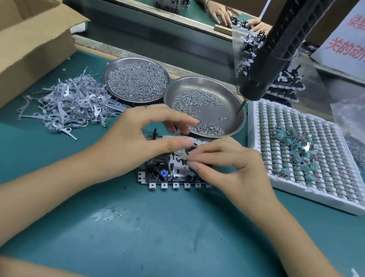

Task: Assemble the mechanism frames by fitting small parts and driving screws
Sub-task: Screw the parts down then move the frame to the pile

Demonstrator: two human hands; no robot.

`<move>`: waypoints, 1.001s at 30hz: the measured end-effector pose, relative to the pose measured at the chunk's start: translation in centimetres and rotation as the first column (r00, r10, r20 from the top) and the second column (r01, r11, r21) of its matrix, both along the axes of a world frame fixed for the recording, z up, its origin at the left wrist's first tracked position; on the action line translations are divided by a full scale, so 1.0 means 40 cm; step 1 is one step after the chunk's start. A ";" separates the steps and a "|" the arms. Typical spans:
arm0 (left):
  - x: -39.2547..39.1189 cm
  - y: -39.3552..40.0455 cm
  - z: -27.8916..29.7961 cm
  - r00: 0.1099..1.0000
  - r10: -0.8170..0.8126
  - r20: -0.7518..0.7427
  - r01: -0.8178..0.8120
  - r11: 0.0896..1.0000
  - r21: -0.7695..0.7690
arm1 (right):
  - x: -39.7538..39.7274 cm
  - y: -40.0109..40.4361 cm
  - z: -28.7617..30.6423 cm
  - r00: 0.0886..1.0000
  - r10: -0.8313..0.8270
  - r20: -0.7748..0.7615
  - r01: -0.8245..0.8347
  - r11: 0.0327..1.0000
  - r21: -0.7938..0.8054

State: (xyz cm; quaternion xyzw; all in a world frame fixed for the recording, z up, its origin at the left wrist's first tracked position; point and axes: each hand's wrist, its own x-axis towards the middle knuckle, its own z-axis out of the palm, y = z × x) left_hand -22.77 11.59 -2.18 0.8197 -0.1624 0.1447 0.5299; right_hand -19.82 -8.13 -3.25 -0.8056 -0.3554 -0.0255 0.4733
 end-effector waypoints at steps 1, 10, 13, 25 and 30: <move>-0.007 0.001 -0.008 1.000 0.020 -0.021 -0.020 0.999 -0.034 | -0.004 0.001 -0.010 0.998 0.017 0.053 -0.015 0.999 -0.040; -0.021 -0.002 -0.045 0.986 0.134 -0.094 -0.141 0.988 -0.063 | -0.008 0.009 -0.040 0.972 0.064 0.224 -0.040 0.993 -0.108; -0.020 -0.003 -0.044 0.986 0.138 -0.096 -0.143 0.988 -0.056 | -0.010 0.012 -0.042 0.973 0.068 0.219 -0.044 0.993 -0.110; -0.038 -0.014 -0.045 0.994 0.102 0.024 -0.104 0.988 0.113 | -0.007 0.009 -0.042 0.961 0.092 0.262 -0.055 0.988 -0.143; -0.052 -0.020 -0.062 0.993 0.001 0.116 -0.050 0.904 0.424 | -0.007 0.002 -0.030 0.992 0.092 0.083 -0.082 0.990 -0.116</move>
